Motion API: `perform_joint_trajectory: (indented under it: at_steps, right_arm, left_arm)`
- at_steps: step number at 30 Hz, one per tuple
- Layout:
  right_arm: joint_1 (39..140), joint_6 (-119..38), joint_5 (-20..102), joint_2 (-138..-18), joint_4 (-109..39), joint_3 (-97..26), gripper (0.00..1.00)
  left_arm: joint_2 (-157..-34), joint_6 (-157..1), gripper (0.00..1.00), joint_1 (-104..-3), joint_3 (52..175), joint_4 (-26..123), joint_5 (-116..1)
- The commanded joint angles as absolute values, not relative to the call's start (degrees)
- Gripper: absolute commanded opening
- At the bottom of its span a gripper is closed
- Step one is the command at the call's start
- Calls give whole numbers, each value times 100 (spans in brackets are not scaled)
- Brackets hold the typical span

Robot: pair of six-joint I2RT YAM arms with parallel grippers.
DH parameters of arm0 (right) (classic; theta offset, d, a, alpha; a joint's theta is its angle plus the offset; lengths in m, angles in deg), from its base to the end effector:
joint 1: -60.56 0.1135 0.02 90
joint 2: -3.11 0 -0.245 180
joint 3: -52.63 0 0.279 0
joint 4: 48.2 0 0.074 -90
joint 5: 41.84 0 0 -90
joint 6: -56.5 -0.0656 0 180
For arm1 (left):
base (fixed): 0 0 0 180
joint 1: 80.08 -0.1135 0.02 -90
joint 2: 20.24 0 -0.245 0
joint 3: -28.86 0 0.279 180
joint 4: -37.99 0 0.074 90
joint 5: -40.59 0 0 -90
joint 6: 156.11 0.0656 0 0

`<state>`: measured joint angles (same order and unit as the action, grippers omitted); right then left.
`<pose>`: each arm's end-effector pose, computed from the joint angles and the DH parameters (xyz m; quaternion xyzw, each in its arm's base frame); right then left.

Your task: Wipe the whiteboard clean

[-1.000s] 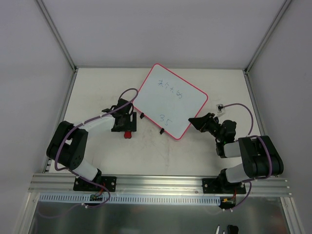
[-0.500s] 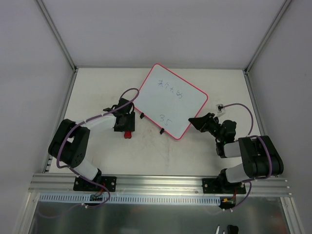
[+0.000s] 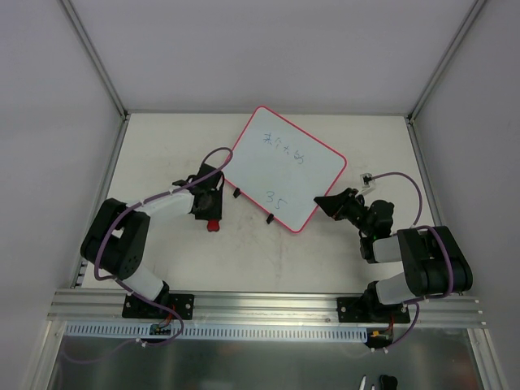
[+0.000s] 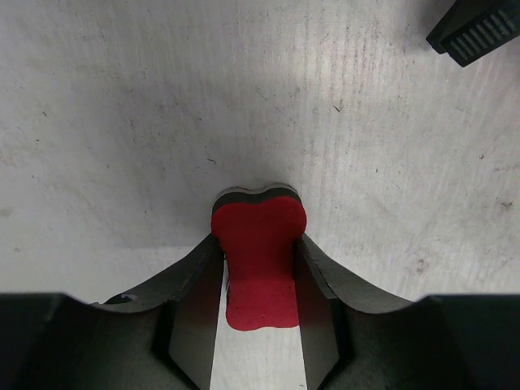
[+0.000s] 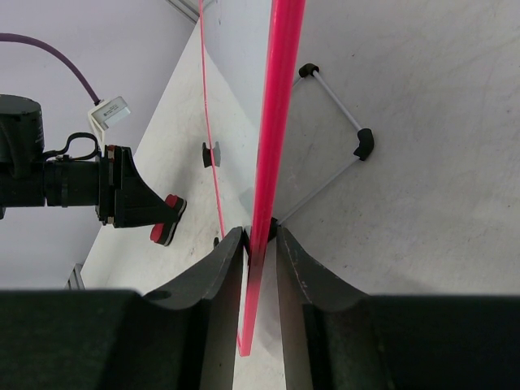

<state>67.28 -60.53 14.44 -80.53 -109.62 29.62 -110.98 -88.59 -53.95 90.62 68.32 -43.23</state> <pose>0.2522 0.0664 0.1156 -0.0848 0.6979 0.3927 0.5929 0.3068 -0.1426 0.1036 0.0164 0.9629 -0.0614 0.2622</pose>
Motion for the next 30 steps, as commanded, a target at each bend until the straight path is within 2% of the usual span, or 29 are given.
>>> perform_joint_trajectory:
  at_steps: [1, 8, 12, 20, 25, 30]
  right_arm:
    - [6689, -5996, 1432, -8004, -12349, 2861, 25]
    - [6680, -5996, 1441, -8030, -12349, 2844, 25]
    - [6680, -6005, 1423, -8039, -12349, 2835, 22]
    - [6680, -5987, 1370, -8065, -12358, 2817, 1]
    - [6680, -5978, 1353, -8074, -12349, 2800, 0]
    - [6680, -5970, 1318, -8127, -12349, 2765, 0]
  left_arm:
    - [-11015, -8800, 35, -5319, 9112, 6948, -4484]
    - [-10796, -8791, 32, -5310, 9138, 6992, -4510]
    - [-10734, -8782, 29, -5318, 9252, 7018, -4580]
    - [-10532, -8800, 25, -5310, 9358, 7080, -4493]
    - [-10154, -8782, 24, -5318, 9463, 7080, -4264]
    - [-9873, -8782, 17, -5310, 9919, 7063, -4088]
